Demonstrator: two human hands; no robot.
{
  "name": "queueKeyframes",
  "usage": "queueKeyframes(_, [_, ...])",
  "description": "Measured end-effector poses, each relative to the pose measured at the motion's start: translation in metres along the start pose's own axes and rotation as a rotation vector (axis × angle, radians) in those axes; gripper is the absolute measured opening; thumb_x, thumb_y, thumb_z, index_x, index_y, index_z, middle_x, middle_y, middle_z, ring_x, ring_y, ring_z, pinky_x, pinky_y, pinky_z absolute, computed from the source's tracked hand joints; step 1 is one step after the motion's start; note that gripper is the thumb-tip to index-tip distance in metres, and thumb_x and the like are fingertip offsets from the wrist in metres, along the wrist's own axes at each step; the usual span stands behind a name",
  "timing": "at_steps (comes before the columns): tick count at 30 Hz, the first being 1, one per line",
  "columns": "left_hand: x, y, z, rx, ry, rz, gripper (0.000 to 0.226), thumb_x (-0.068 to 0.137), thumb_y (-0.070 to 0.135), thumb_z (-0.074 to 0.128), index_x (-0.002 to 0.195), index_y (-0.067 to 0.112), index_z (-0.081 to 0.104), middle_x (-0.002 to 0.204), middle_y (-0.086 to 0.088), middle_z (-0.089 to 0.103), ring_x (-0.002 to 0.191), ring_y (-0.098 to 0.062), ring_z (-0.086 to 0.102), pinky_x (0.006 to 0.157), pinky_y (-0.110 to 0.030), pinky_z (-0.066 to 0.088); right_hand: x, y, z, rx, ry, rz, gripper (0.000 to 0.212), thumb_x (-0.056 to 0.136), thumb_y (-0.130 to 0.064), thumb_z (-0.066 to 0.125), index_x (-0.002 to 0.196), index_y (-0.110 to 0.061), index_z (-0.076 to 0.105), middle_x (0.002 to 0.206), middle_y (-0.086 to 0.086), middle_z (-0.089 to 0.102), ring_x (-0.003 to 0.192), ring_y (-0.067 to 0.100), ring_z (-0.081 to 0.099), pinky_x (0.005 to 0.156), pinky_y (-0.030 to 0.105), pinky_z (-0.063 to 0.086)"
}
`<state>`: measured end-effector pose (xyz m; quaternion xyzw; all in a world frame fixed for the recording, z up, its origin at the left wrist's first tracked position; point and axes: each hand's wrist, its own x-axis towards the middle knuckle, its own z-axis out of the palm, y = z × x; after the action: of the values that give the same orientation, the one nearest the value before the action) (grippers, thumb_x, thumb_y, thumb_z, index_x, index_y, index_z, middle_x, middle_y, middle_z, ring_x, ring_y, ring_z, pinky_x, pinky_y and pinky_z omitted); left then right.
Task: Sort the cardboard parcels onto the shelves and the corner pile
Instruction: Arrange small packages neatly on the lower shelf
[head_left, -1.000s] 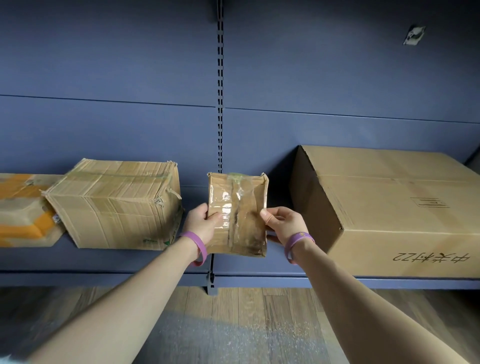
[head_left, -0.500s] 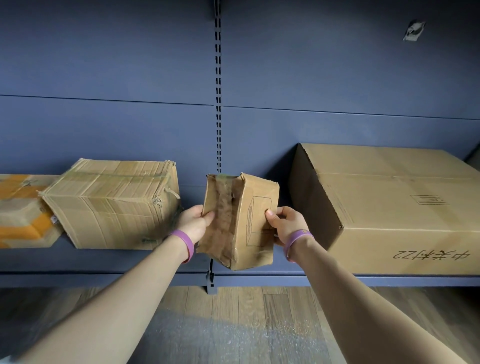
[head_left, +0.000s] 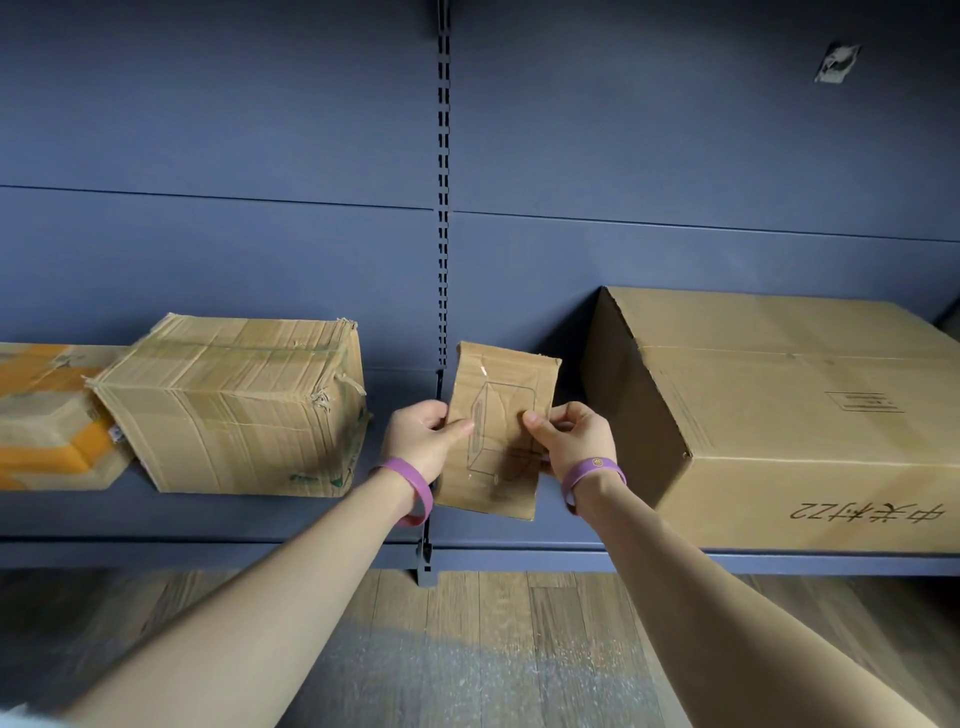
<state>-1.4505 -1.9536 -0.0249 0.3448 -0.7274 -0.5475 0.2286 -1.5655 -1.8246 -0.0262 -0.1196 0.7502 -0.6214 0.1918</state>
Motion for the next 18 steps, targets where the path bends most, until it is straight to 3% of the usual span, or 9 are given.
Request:
queueKeyframes(3, [0.003,-0.004,-0.007,-0.013,0.029,-0.059,0.007,0.092,0.011,0.066,0.093,0.005,0.071,0.095,-0.009,0.073,0.089,-0.025,0.065,0.079,-0.035,0.053,-0.002,0.000,-0.003,0.067,-0.129,0.029,0.013,0.091,-0.018,0.070,0.082,-0.012,0.062,0.087,0.005,0.070,0.085,0.022,0.067,0.073,0.035,0.059])
queueKeyframes(6, [0.008,-0.014,-0.018,-0.011,0.043,-0.088,0.013,0.097,0.010,0.059,0.101,0.006,0.071,0.100,-0.010,0.072,0.099,-0.031,0.066,0.092,-0.041,0.054,-0.001,0.003,-0.007,0.001,-0.148,0.009,0.011,0.098,-0.020,0.060,0.096,-0.013,0.068,0.096,0.004,0.070,0.098,0.022,0.067,0.075,0.031,0.056])
queueKeyframes(8, [0.010,-0.018,-0.023,-0.017,0.023,-0.093,0.014,0.099,0.012,0.057,0.097,0.013,0.071,0.101,-0.010,0.073,0.101,-0.032,0.066,0.094,-0.043,0.053,0.001,0.005,-0.008,-0.117,-0.095,-0.019,0.021,0.098,-0.023,0.060,0.117,-0.014,0.063,0.107,-0.001,0.066,0.109,0.024,0.064,0.086,0.036,0.056])
queueKeyframes(10, [0.011,-0.020,-0.024,-0.065,-0.011,-0.125,0.020,0.101,0.013,0.054,0.089,0.022,0.068,0.098,-0.006,0.072,0.100,-0.031,0.064,0.090,-0.037,0.050,-0.001,0.004,-0.009,-0.138,-0.076,0.015,0.041,0.096,-0.026,0.063,0.133,-0.013,0.051,0.117,-0.003,0.058,0.111,0.022,0.060,0.097,0.040,0.053])
queueKeyframes(12, [0.012,-0.023,-0.024,-0.113,-0.043,-0.161,0.021,0.101,0.013,0.052,0.093,0.021,0.069,0.105,-0.011,0.072,0.106,-0.033,0.063,0.095,-0.040,0.048,-0.001,0.005,-0.010,-0.137,-0.115,0.045,0.040,0.095,-0.028,0.063,0.130,-0.011,0.053,0.118,0.000,0.063,0.101,0.019,0.063,0.093,0.039,0.055])
queueKeyframes(14, [0.012,-0.025,-0.025,-0.158,-0.057,-0.176,0.019,0.101,0.012,0.052,0.105,0.016,0.071,0.113,-0.013,0.071,0.113,-0.033,0.063,0.105,-0.049,0.046,-0.001,0.006,-0.011,-0.069,-0.128,0.105,0.034,0.094,-0.028,0.066,0.120,-0.009,0.058,0.107,0.007,0.068,0.090,0.019,0.067,0.085,0.039,0.059])
queueKeyframes(18, [0.011,-0.023,-0.025,-0.203,-0.087,-0.207,0.019,0.102,0.015,0.053,0.101,0.022,0.071,0.111,-0.010,0.073,0.107,-0.032,0.067,0.101,-0.050,0.050,0.001,0.006,-0.018,-0.113,-0.031,0.074,0.017,0.093,-0.028,0.066,0.094,-0.012,0.060,0.094,0.009,0.068,0.085,0.023,0.066,0.084,0.042,0.059])
